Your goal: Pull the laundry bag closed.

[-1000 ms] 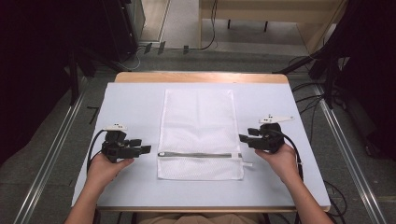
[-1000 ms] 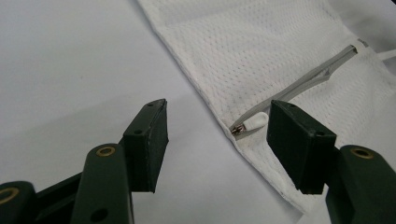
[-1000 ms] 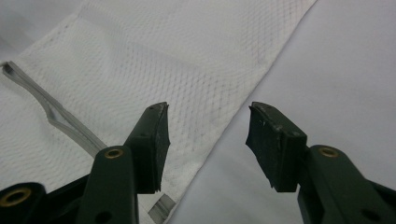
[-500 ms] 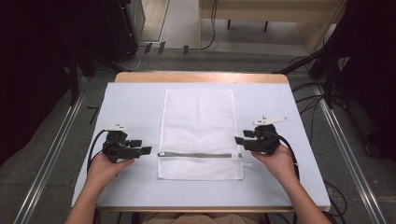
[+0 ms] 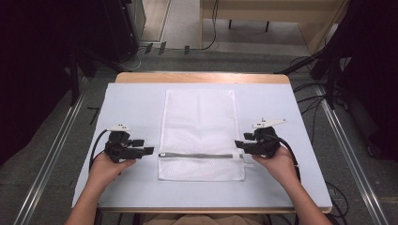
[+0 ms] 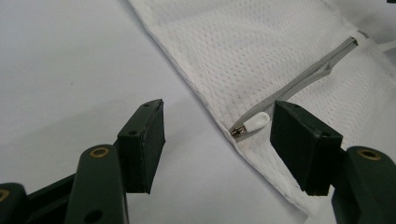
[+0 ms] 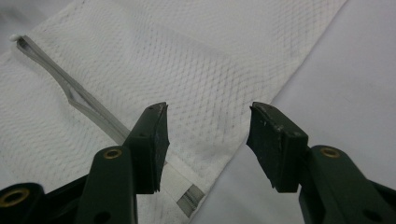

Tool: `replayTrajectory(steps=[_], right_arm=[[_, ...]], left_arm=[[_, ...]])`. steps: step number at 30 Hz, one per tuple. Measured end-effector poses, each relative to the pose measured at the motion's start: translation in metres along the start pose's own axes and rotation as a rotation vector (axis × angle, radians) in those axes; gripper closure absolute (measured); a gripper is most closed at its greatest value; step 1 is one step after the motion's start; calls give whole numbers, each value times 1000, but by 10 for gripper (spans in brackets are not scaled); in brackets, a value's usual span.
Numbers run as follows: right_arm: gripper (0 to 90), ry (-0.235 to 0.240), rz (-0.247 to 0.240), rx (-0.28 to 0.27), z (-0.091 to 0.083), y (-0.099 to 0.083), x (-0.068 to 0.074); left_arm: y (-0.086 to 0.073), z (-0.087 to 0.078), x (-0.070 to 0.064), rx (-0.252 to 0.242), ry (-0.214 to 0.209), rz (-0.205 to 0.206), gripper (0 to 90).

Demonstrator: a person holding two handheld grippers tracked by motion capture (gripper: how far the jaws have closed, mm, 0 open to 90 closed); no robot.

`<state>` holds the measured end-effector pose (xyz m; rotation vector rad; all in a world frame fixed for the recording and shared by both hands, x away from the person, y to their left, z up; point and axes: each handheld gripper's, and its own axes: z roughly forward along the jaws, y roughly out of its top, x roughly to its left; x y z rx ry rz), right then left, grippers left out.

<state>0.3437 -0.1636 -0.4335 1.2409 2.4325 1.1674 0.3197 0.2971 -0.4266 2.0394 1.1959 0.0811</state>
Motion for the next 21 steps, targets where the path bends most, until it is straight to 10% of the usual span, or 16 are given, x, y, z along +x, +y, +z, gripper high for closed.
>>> replayTrajectory(steps=[21], right_arm=[[597,66,-42,12,1,10,29]], left_arm=[[3,0,1,-23,2,0,369]])
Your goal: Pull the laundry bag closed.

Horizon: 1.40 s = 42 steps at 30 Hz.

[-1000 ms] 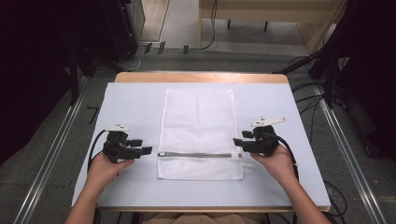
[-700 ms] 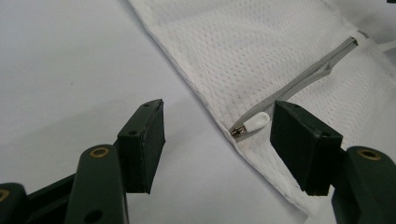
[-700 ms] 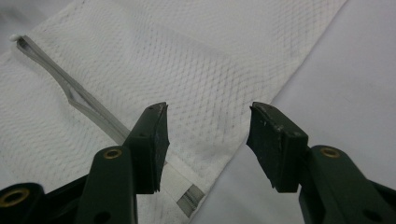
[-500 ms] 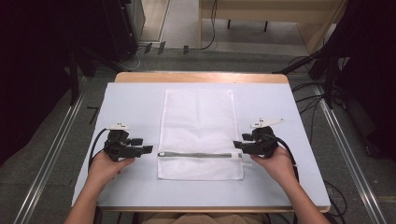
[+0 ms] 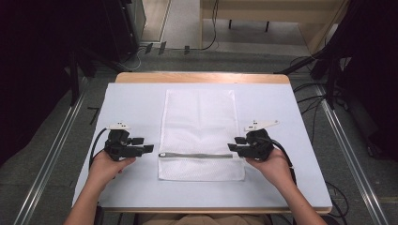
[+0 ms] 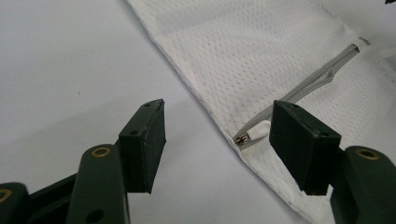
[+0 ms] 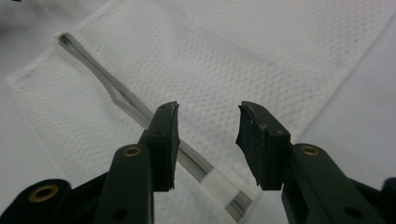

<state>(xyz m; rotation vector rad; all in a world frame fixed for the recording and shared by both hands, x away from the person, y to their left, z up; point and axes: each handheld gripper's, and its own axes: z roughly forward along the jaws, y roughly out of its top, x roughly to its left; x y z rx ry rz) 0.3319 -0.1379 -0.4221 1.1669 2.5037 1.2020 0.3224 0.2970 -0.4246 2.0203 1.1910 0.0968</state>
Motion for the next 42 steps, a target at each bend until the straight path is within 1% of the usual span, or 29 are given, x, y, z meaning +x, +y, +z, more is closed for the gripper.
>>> replayTrajectory(steps=[3,4,6,7,9,11,13,18,20,24,27,34,36,37,40,42], right_arm=[[586,3,-21,14,6,5,5],[583,4,-33,15,7,6,7],[577,3,-42,15,8,9,11],[577,10,-46,15,9,11,14],[577,10,-51,12,10,12,15],[586,14,-45,6,11,15,21],[590,17,-46,7,12,16,23],[609,48,-56,26,21,20,34],[622,67,-69,30,25,23,39],[636,82,-71,32,28,26,44],[653,100,-77,35,32,30,50],[647,125,-105,39,40,38,65],[645,132,-113,38,43,40,68],[646,135,-110,40,45,40,70],[633,147,-126,46,51,43,74],[622,146,-128,48,54,45,77]], left_arm=[[0,-1,0,0,-3,0,367],[0,-1,0,0,0,0,367],[0,-1,0,-2,-3,1,367],[0,-1,0,3,1,1,367],[0,0,0,1,1,-3,366],[0,-1,0,2,1,0,366],[0,-1,1,5,-1,1,366],[0,-1,1,6,-2,-7,367],[0,-1,1,6,-3,-5,366],[0,-2,1,7,3,-2,366],[0,-2,2,3,-3,-15,366],[0,-2,2,5,-4,-19,368],[0,-2,2,4,0,-11,369],[0,-3,2,3,-1,-12,369],[0,-3,2,0,-1,-14,369],[0,-3,3,1,0,-15,370]])
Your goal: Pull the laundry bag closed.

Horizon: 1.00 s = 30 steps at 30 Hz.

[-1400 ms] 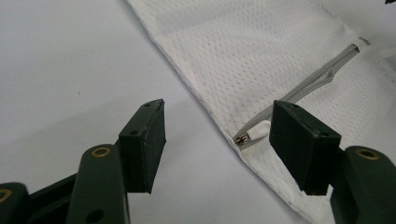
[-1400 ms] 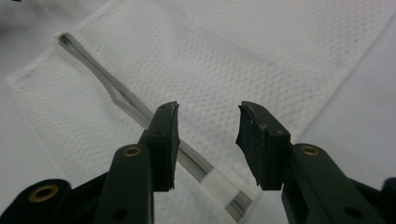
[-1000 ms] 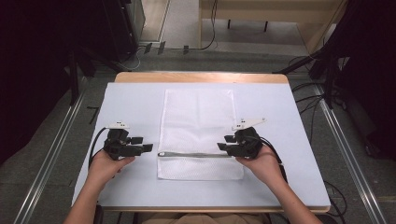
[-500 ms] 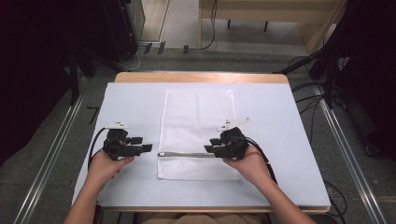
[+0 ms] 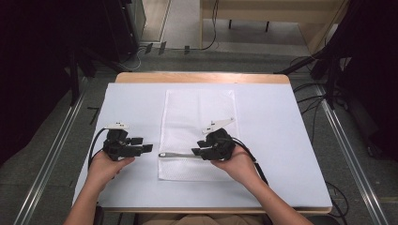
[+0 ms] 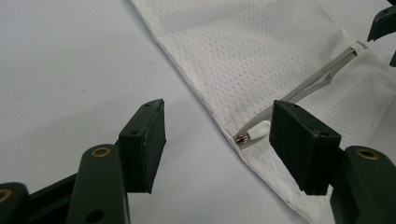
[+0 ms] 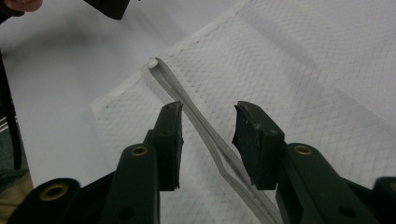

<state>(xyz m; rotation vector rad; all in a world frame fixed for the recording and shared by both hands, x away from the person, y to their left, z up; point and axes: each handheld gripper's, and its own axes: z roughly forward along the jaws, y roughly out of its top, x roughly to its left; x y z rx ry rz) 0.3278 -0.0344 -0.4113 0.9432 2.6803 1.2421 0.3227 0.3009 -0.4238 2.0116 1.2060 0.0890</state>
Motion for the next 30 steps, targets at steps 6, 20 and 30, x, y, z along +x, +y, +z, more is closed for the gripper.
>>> replayTrajectory(steps=[6,20,30], right_arm=[[612,23,-21,19,14,5,5],[577,44,-30,24,40,14,15],[662,94,-11,40,62,20,22]], left_arm=[[-1,-1,0,-2,1,5,370],[-2,-2,2,-8,5,3,369],[-2,-4,5,-16,18,-28,392]])
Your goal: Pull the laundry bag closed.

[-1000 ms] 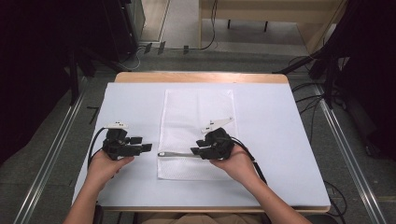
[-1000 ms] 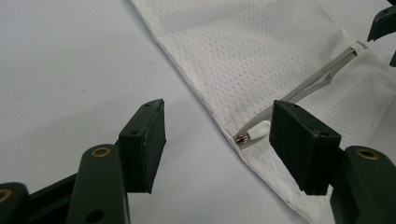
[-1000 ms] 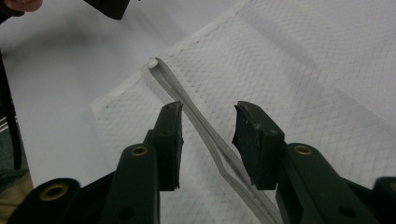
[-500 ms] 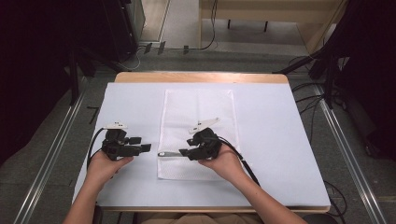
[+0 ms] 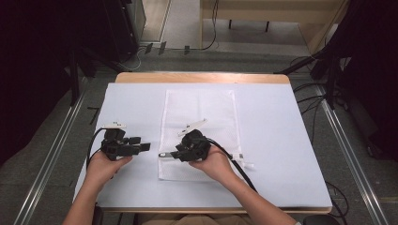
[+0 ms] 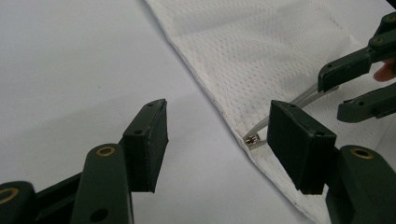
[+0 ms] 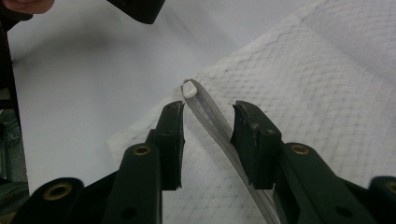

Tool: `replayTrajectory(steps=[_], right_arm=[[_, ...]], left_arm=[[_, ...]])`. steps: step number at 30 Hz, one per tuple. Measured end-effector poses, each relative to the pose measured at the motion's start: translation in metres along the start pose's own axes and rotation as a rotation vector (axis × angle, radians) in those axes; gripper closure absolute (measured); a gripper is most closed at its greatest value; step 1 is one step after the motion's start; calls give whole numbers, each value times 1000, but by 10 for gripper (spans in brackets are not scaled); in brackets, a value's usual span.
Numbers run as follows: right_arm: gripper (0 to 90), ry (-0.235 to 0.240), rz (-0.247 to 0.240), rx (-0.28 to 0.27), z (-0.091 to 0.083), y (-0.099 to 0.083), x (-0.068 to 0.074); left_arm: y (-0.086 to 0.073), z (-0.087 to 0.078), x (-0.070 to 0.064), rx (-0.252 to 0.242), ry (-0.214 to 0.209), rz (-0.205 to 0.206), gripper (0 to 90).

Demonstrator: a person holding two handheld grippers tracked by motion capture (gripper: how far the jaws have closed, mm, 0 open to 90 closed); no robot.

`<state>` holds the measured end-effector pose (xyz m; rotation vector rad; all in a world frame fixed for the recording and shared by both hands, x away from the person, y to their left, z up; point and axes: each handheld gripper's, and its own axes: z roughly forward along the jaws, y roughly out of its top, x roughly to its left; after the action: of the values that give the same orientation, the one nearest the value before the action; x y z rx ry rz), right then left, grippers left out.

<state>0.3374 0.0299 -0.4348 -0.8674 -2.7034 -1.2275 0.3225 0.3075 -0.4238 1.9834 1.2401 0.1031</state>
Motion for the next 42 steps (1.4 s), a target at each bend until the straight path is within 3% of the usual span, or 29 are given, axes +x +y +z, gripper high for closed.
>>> replayTrajectory(steps=[8,18,23,29,35,42], right_arm=[[725,24,5,25,17,3,3],[726,42,12,70,38,3,8],[760,51,21,66,45,5,8],[787,66,42,56,53,7,8],[816,47,34,68,58,13,8],[869,43,47,71,61,17,3]], left_arm=[[0,0,0,-3,3,-7,389],[-1,-1,1,-12,12,5,379],[-1,-3,2,-14,9,-3,395],[-2,-5,4,-18,2,15,411],[-3,-5,7,-18,-10,4,421],[-3,-3,6,-1,-18,20,432]])
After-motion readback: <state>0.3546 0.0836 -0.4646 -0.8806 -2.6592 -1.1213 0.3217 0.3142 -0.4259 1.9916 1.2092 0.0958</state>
